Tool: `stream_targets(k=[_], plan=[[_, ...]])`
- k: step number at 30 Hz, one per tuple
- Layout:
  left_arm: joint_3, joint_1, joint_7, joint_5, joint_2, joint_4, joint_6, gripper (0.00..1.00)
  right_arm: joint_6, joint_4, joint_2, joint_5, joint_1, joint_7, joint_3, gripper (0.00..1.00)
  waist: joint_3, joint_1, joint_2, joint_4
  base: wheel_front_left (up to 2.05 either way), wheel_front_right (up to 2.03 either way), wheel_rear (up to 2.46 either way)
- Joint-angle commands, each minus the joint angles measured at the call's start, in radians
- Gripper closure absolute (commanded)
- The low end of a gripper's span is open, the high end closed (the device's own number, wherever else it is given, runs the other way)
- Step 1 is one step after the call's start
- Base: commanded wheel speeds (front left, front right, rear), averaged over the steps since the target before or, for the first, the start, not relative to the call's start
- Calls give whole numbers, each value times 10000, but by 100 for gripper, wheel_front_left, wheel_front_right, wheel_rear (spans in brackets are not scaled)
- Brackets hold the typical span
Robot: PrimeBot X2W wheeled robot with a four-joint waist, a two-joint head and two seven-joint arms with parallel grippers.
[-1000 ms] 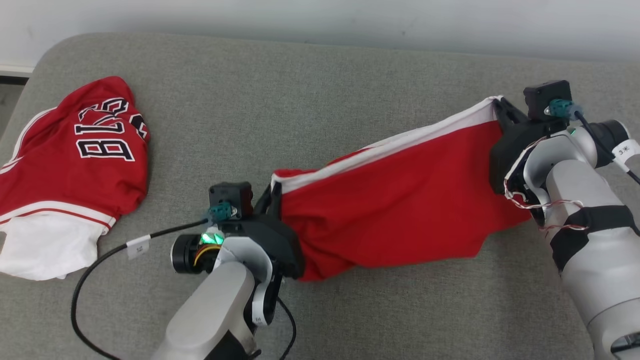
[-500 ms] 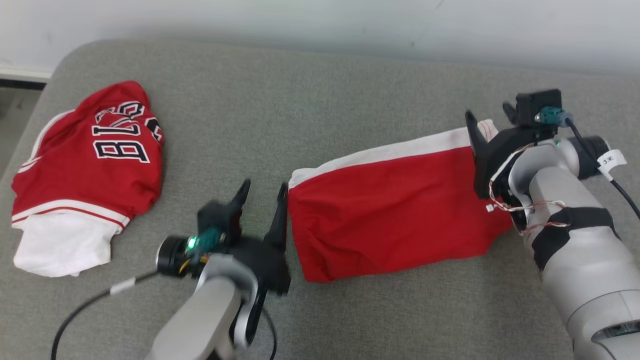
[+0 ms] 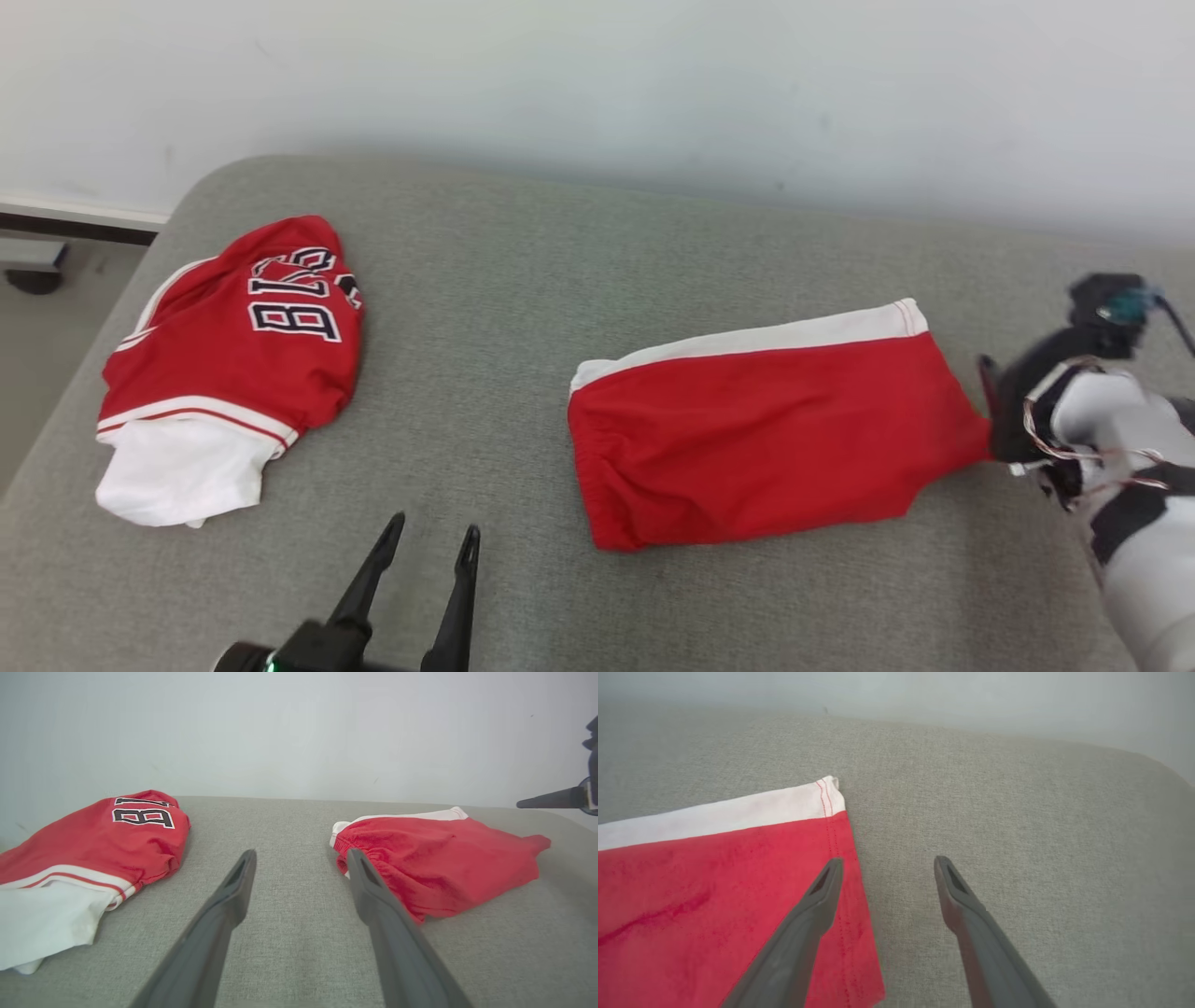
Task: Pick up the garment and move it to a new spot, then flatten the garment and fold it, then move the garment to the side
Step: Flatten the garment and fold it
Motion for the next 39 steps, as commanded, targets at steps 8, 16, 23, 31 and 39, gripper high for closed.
stream_targets(k=[8, 16, 23, 31, 39], plan=[[439, 1187, -15, 516, -45, -988, -202, 0, -19, 158, -320, -547, 634, 51, -1453, 0, 270, 3, 1, 887, 0, 0, 0], [506, 1228, -16, 792, -275, -1031, -451, 0, -18, 179, -83, -1679, 1059, 675, -2895, 0, 545, 3, 1, 1252, 0, 0, 0], [740, 1297, -16, 1106, -360, -1069, -484, 0, -15, 267, 468, -2626, 1352, 1111, -3823, 0, 631, 3, 1, 1291, 0, 0, 0], [939, 1449, -17, 1097, -511, -838, -586, 0, -19, -310, 576, -3910, 1833, 1430, -4567, 100, 548, 3, 1, 1165, 0, 0, 0], [1073, 1577, -17, 1084, -539, -682, -666, 0, -28, -1778, 618, -4996, 2427, 745, -5749, 100, 111, 3, 1, 832, 0, 0, 0]])
